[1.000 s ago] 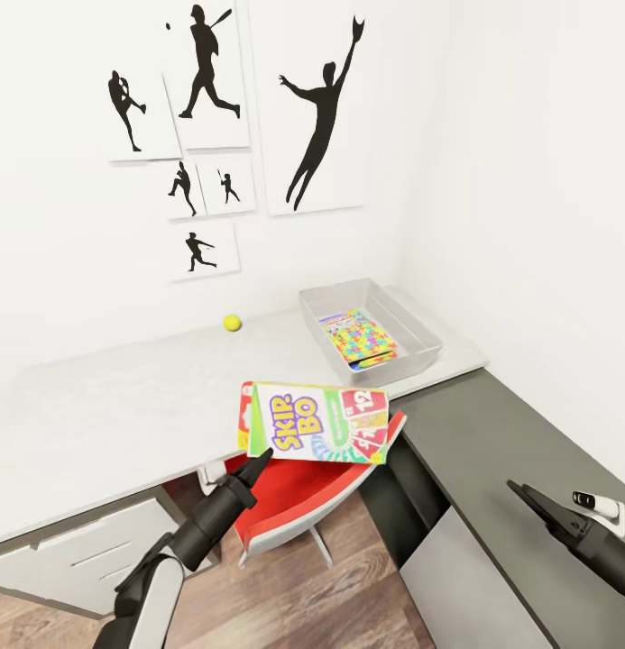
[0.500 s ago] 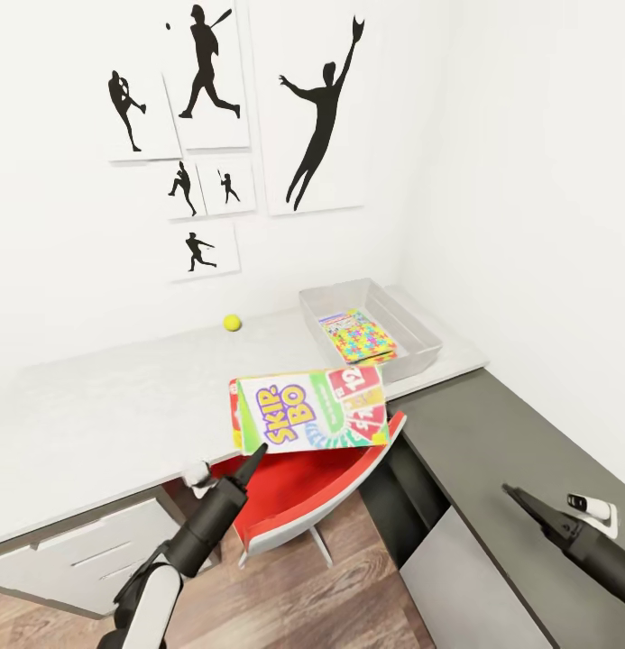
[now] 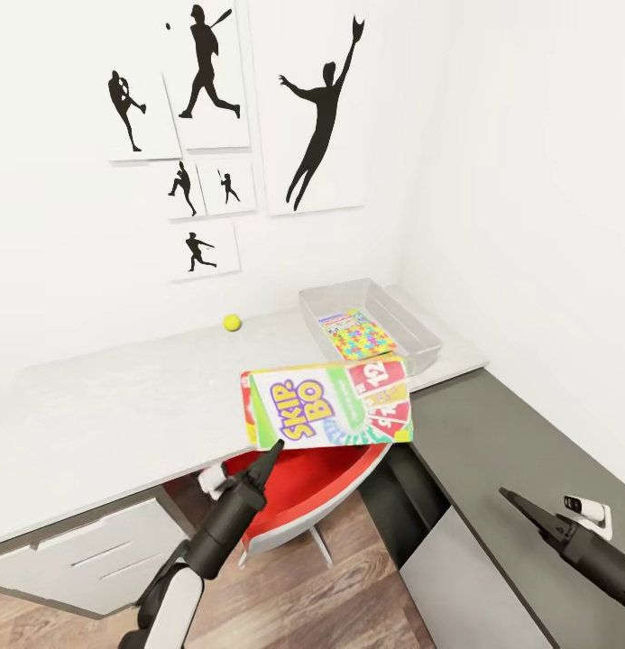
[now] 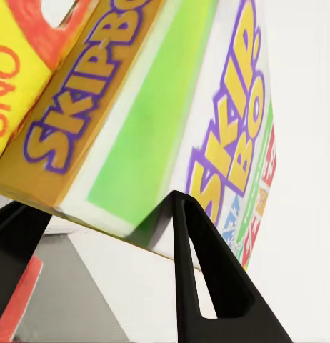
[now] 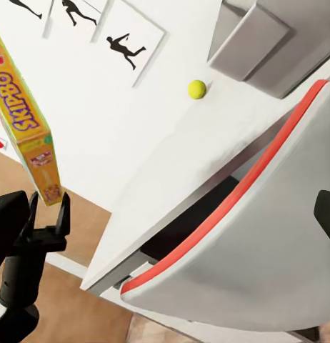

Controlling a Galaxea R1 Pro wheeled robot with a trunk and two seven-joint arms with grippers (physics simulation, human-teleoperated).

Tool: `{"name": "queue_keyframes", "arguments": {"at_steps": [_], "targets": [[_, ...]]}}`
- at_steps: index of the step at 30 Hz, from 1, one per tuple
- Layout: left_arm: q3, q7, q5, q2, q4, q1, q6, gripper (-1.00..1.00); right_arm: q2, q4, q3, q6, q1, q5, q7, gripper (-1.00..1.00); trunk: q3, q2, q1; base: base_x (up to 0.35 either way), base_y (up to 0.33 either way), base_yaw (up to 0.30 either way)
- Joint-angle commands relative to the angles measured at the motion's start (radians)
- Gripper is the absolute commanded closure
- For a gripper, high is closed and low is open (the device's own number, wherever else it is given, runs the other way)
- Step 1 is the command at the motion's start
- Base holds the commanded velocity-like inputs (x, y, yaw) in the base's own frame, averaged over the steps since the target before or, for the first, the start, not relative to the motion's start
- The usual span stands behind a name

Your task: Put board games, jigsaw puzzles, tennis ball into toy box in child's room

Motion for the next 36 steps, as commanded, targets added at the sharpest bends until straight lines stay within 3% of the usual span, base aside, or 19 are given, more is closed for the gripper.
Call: {"name": "queue_keyframes", "arguments": {"at_steps": [1, 7, 13, 15, 18, 19, 23, 25, 28, 33, 36], "targets": [[-0.015, -0.004, 0.012, 0.0, 0.0, -0.001, 0.009, 1.0, 0.0, 0.0, 0.0, 0.009, -0.001, -0.004, 0.001, -1.0, -0.001, -0.001, 0.0, 0.0, 0.0, 0.0], [-0.069, -0.015, 0.011, 0.001, -0.003, -0.001, 0.009, 1.0, 0.0, 0.001, -0.002, 0.009, 0.0, -0.004, 0.001, -1.0, -0.001, -0.001, 0.0, 0.0, 0.0, 0.0], [-0.08, -0.024, 0.013, 0.0, -0.004, -0.001, 0.014, 1.0, 0.0, 0.001, 0.002, -0.011, -0.001, -0.004, 0.0, -1.0, -0.001, -0.001, 0.0, 0.0, 0.0, 0.0], [-0.075, -0.019, 0.032, 0.001, -0.003, -0.001, 0.032, 1.0, 0.0, 0.0, 0.004, -0.021, 0.0, -0.003, -0.001, -1.0, -0.001, -0.001, 0.0, 0.0, 0.0, 0.0], [-0.054, 0.004, 0.099, 0.002, -0.002, -0.001, 0.141, 1.0, -0.001, 0.001, 0.001, -0.029, 0.0, -0.004, -0.001, -1.0, -0.001, -0.001, 0.0, 0.0, 0.0, 0.0], [-0.032, 0.021, 0.117, 0.002, -0.003, -0.003, 0.218, 1.0, -0.001, 0.001, 0.001, -0.031, 0.0, -0.002, -0.001, -1.0, -0.001, -0.001, 0.0, 0.0, 0.0, 0.0], [-0.004, 0.053, 0.131, 0.007, -0.009, -0.015, 0.368, 1.0, -0.007, 0.003, -0.001, -0.031, 0.0, 0.016, -0.004, -1.0, -0.001, -0.001, 0.0, 0.0, 0.0, 0.0], [0.013, 0.065, 0.133, 0.031, -0.011, -0.019, 0.457, 1.0, -0.013, 0.002, -0.015, -0.029, 0.0, 0.025, -0.006, -1.0, -0.001, -0.001, 0.0, 0.0, 0.0, 0.0], [0.024, 0.071, 0.135, 0.075, -0.012, -0.021, 0.535, 1.0, -0.014, 0.001, -0.044, -0.022, 0.0, 0.028, -0.007, -1.0, -0.001, -0.001, 0.0, 0.0, 0.0, 0.0], [0.035, 0.063, 0.14, 0.252, -0.014, -0.081, 0.706, 1.0, -0.005, 0.001, -0.077, -0.014, 0.0, 0.022, -0.004, -1.0, -0.001, -0.001, 0.0, 0.0, 0.0, 0.0], [0.055, 0.042, 0.144, 0.292, -0.014, -0.091, 0.728, 1.0, -0.004, 0.001, -0.08, -0.012, 0.0, 0.019, 0.004, -1.0, -0.001, -0.001, 0.0, 0.0, 0.0, 0.0]]}}
